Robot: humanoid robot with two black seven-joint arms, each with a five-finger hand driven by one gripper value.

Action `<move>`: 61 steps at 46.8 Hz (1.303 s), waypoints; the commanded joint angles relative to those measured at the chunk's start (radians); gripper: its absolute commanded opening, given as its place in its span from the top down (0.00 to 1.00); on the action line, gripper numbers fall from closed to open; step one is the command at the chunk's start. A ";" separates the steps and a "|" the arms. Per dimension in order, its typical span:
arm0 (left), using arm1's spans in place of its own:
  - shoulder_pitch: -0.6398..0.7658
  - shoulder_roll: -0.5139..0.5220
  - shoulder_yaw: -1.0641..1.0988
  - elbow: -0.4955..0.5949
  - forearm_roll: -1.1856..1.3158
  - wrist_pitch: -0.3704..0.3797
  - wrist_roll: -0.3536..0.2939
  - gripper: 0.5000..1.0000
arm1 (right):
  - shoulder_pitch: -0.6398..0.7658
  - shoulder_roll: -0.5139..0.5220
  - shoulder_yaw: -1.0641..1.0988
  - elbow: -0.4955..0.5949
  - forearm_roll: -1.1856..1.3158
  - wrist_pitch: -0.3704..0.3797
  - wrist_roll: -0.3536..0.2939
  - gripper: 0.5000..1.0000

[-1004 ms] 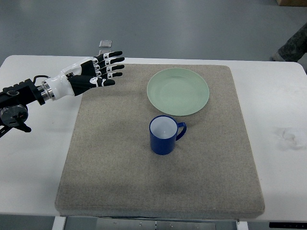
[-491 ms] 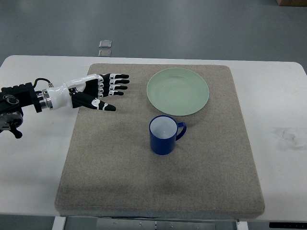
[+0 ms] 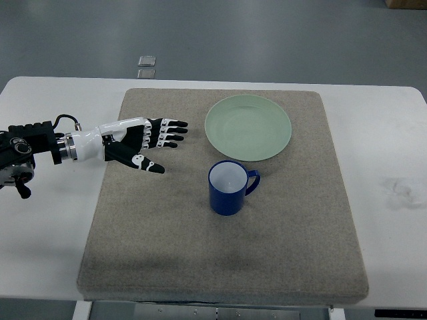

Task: Place cup left of plate with left hand
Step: 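Reach the open left hand toward the blue mug, then close the left hand's fingers around the blue mug's body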

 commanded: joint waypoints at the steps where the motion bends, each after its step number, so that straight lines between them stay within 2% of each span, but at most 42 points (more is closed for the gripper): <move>1: 0.005 -0.001 -0.001 -0.016 0.000 0.000 0.000 0.01 | 0.000 0.000 0.000 0.000 0.000 0.000 -0.001 0.14; 17: 0.012 -0.029 -0.001 -0.071 0.003 0.000 0.002 0.01 | 0.000 0.000 0.000 0.000 0.000 0.000 -0.001 0.14; 52: 0.032 -0.156 0.000 -0.059 0.060 0.000 0.006 0.01 | 0.000 0.000 0.000 0.000 0.000 0.000 -0.001 0.14; 61: 0.038 -0.187 0.001 -0.028 0.064 0.000 0.006 0.01 | 0.000 0.000 0.000 0.000 0.000 0.000 -0.001 0.14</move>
